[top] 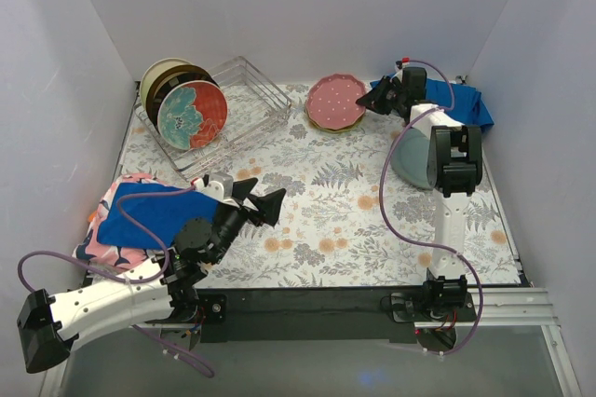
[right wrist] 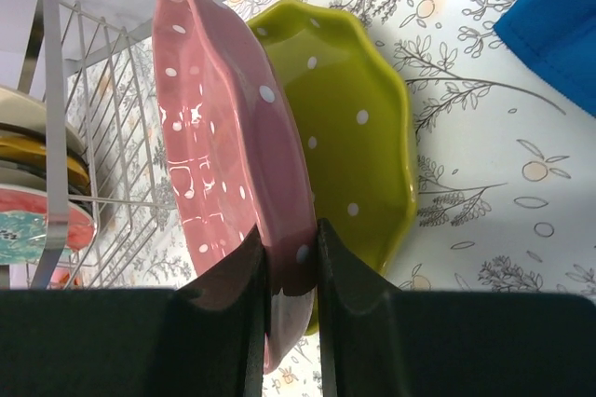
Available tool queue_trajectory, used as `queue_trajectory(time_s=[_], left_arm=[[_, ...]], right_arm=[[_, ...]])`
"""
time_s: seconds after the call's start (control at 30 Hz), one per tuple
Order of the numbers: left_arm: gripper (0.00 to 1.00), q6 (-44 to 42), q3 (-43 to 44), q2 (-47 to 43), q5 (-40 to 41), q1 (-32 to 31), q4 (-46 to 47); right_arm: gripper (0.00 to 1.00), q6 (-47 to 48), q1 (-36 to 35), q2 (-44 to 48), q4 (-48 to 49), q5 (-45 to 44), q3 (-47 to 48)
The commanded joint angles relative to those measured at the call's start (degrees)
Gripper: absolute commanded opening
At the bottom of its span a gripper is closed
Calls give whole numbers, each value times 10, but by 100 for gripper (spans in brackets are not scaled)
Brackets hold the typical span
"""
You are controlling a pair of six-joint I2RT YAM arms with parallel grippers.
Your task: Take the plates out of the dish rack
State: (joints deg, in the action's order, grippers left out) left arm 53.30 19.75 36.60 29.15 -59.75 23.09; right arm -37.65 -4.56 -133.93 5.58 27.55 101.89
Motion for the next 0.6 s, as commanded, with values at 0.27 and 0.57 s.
queue_trajectory(time_s=[0.27, 0.57], left_arm=[[83, -7, 20, -6, -1, -3, -1], [83, -5, 16, -4, -16, -3, 6]], right_arm=[[6, 9, 2, -41, -13, 13, 104], [37, 43, 13, -27, -39, -27, 96]])
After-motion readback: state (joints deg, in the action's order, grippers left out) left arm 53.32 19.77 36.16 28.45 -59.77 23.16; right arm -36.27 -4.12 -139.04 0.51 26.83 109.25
